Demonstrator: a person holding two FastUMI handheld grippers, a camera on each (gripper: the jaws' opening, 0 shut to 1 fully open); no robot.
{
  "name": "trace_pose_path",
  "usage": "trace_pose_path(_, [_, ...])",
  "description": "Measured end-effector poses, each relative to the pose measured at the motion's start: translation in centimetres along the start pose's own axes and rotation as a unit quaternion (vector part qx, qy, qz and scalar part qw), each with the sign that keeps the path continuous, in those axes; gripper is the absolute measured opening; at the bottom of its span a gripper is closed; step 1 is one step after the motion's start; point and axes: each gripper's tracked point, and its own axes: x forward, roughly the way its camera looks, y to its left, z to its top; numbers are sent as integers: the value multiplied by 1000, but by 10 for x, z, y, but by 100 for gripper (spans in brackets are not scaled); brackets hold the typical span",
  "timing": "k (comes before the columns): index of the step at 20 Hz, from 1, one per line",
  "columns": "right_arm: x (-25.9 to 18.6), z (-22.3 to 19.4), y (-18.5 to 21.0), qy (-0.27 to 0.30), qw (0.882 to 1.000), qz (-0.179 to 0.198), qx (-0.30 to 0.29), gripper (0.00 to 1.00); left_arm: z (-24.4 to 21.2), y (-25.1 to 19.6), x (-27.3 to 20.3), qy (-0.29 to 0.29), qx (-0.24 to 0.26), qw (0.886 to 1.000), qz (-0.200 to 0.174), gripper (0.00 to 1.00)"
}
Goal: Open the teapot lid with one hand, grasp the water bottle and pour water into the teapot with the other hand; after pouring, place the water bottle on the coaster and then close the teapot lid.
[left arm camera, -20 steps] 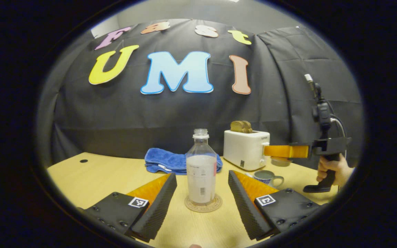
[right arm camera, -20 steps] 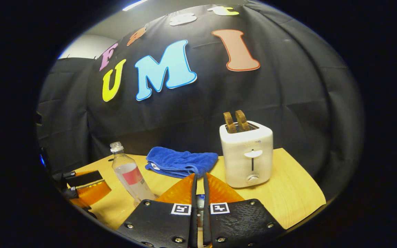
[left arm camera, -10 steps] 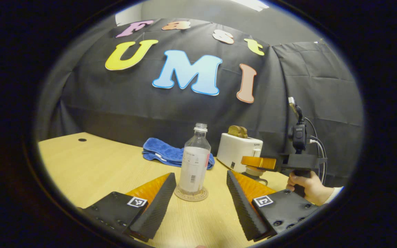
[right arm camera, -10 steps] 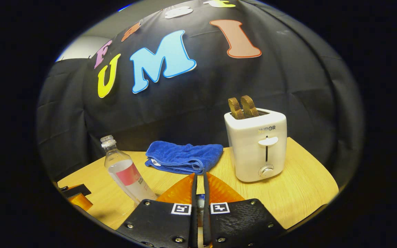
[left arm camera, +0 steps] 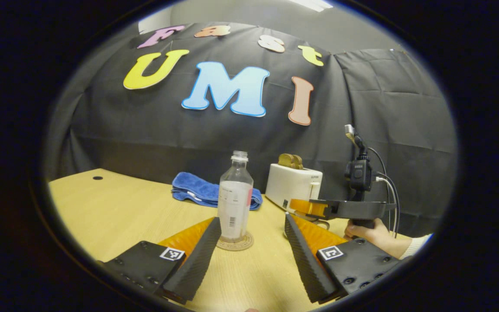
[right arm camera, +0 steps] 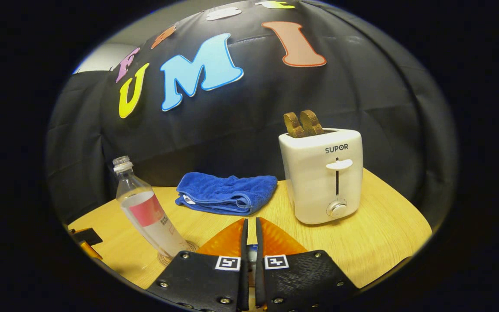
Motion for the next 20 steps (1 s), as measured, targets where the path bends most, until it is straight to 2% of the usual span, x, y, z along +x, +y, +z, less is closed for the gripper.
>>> trace_pose_path(4, [0,-1,0,-7,1000,-3,-19,8,-1,-5,0,-6,39,999,2,99])
trace_pose_path(9, [-13,15,7,-23,999,-11,-44,27,7,-18,-6,-21,52,998,-9,99])
trace_pose_path(10, [-20,25,12,-33,998,-13,-45,33,10,-18,-6,-25,55,998,-10,99])
trace_pose_path(14, [-65,64,20,-73,995,-34,-63,89,27,-24,-16,-49,43,998,-23,99])
trace_pose_path(15, [-79,73,21,-84,993,-45,-66,92,33,-26,-19,-57,41,997,-26,99])
trace_pose_path(20, [-155,86,30,-119,987,-83,-73,92,30,-25,-38,-53,61,996,-21,99])
